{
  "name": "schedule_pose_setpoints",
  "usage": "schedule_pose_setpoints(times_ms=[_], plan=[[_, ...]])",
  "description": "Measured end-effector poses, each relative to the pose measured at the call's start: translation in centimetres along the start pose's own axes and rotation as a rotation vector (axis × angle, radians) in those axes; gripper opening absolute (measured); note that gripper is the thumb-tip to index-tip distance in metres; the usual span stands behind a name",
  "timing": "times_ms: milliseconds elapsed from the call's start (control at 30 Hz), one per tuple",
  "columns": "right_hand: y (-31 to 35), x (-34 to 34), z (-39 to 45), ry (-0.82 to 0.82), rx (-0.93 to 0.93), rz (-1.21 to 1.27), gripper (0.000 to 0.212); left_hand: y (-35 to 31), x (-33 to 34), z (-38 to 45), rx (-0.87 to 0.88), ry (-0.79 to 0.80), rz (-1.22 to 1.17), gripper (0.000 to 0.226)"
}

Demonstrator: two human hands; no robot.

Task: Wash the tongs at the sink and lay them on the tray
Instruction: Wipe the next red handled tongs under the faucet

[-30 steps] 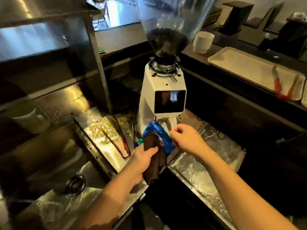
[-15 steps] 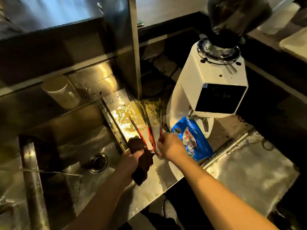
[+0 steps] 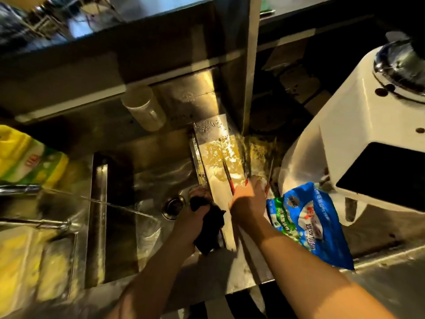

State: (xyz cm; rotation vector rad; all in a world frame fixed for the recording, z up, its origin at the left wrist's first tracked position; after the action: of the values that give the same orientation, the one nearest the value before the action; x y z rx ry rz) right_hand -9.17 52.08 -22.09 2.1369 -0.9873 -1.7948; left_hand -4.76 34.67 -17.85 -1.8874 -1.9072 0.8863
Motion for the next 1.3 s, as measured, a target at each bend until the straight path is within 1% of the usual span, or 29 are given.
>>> schedule_pose_setpoints(times_ms=[67,133,267,333,367,433,533,567,600,633,667,700,767,833,900,967,1033,1100,1133,1200,1233,1300], plan=[[0.7,-0.3,0.1,0.052,-0.022,-0.122,0.034,-0.1,-0.6,-0.1,0.007,-0.005,-0.038,0.020],[2.2,-1.8,-0.2,0.028,-0.068,-0.143,0.029,-0.4,-1.3,-0.2,0.009,0.004,-0.068,0.027],[4.9,-5.2,-1.7,-0.096,-0.061,0.091,0.036,-0.6,-3.8,-1.0,0.002,0.088,-0.192,0.032],[6.0,-5.8,-2.6,-0.045,-0.067,0.151,0.031,-0.9,-5.2,-1.3,0.045,0.114,-0.202,0.030],[7.5,-5.6,-3.4,0.013,-0.073,0.229,0.027,-0.9,-6.9,-1.4,0.076,0.110,-0.233,0.027],[9.7,-4.6,-5.0,0.157,-0.004,0.486,0.022,-0.8,-9.4,-1.2,0.125,0.076,-0.265,0.027],[13.9,-1.7,-8.0,0.448,0.113,0.939,0.012,-0.2,-13.9,-0.1,0.168,0.045,-0.393,0.041],[15.2,-0.6,-8.9,0.545,0.156,1.075,0.016,0.1,-15.5,0.3,0.164,0.025,-0.456,0.042],[16.7,0.7,-9.9,0.644,0.189,1.155,0.022,0.4,-17.3,0.7,0.149,-0.006,-0.518,0.042],[17.9,1.6,-10.7,0.722,0.193,1.161,0.026,0.6,-18.7,1.0,0.131,-0.025,-0.568,0.043],[19.0,2.6,-11.4,0.780,0.159,1.081,0.026,0.7,-20.1,1.4,0.122,-0.038,-0.630,0.044],[20.1,3.8,-12.3,0.809,0.112,0.951,0.023,0.9,-21.8,1.7,0.133,-0.033,-0.707,0.044],[21.6,5.5,-13.5,0.802,0.033,0.743,0.020,1.1,-24.1,2.4,0.165,0.012,-0.848,0.041],[23.2,7.0,-14.5,0.779,-0.026,0.656,0.021,1.3,-25.7,2.6,0.174,0.042,-0.941,0.037],[24.8,7.7,-15.3,0.748,-0.126,0.569,0.015,0.6,-26.5,3.0,0.163,0.017,-0.952,0.034],[25.7,8.5,-16.5,0.723,-0.206,0.461,0.010,-0.9,-27.3,3.4,0.158,-0.008,-0.906,0.034],[25.8,9.1,-17.5,0.703,-0.210,0.396,0.008,-2.2,-27.6,4.1,0.140,-0.009,-0.800,0.033],[25.8,9.1,-17.8,0.702,-0.172,0.400,0.012,-2.4,-27.0,5.3,0.078,-0.006,-0.658,0.025],[26.1,9.0,-17.5,0.686,-0.151,0.418,0.014,-2.3,-26.2,6.1,0.070,0.023,-0.625,0.020],[26.8,8.7,-16.6,0.633,-0.119,0.465,0.016,-2.6,-24.9,6.5,0.067,0.066,-0.619,0.017],[27.2,8.6,-16.2,0.621,-0.118,0.482,0.014,-2.9,-24.9,6.3,0.070,0.057,-0.603,0.018],[27.5,8.7,-15.7,0.663,-0.113,0.488,0.006,-3.9,-25.6,7.1,0.098,-0.002,-0.512,0.022]])
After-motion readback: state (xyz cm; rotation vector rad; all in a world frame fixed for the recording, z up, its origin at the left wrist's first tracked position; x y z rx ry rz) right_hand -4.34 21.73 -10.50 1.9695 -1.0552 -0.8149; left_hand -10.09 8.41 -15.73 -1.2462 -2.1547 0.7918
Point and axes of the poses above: each hand's wrist, its own z-axis towards the middle knuckle, its own x-axis out of the palm, y = z × x, the point moved 5 cm from there along z, towards the middle knuckle, and after that the axes turned 3 degrees about -x, right-handed, at the moved point
